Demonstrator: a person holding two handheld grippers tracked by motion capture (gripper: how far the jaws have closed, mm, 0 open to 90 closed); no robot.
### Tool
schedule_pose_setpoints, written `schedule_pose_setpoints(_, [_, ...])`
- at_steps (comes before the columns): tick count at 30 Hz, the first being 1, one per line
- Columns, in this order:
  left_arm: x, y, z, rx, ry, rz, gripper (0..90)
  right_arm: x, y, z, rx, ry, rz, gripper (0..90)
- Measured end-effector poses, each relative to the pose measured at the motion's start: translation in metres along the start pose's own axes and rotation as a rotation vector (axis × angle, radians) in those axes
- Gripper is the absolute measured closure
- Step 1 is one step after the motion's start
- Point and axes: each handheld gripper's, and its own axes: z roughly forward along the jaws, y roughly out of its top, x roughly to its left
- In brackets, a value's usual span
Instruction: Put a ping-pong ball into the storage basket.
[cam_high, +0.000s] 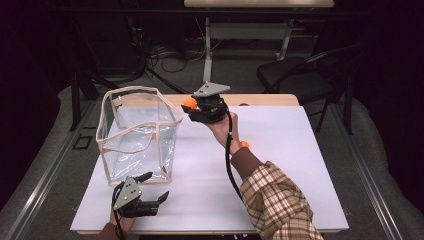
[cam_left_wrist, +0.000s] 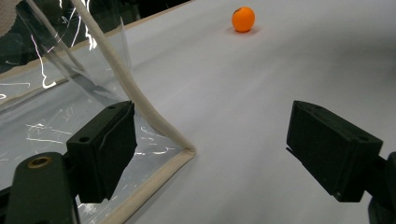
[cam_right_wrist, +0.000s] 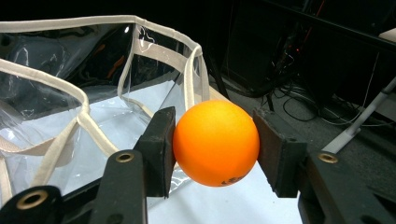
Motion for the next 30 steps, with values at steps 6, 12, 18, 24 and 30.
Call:
schedule_pose_setpoints(6, [0.000, 0.000, 0.000, 0.001, 0.000, 0.001, 15.9, 0.002, 0.006, -0.001, -0.015, 0.005, 0.001, 51.0])
schedule_pose_setpoints(12, [-0.001, 0.000, 0.000, 0.002, 0.000, 0.003, 15.9, 0.006, 0.011, 0.002, -0.024, 0.016, -0.011, 51.0])
schedule_pose_setpoints(18, [0.000, 0.000, 0.001, 0.000, 0.000, 0.002, 15.9, 0.009, 0.011, 0.004, -0.022, 0.025, -0.012, 51.0])
schedule_pose_setpoints(24, [0.000, 0.000, 0.001, 0.001, -0.001, 0.001, 15.9, 0.010, 0.013, 0.005, -0.023, 0.025, -0.017, 51.0])
schedule_pose_setpoints(30, [0.000, 0.000, 0.001, 0.001, -0.003, 0.001, 15.9, 0.010, 0.014, 0.006, -0.024, 0.024, -0.018, 51.0])
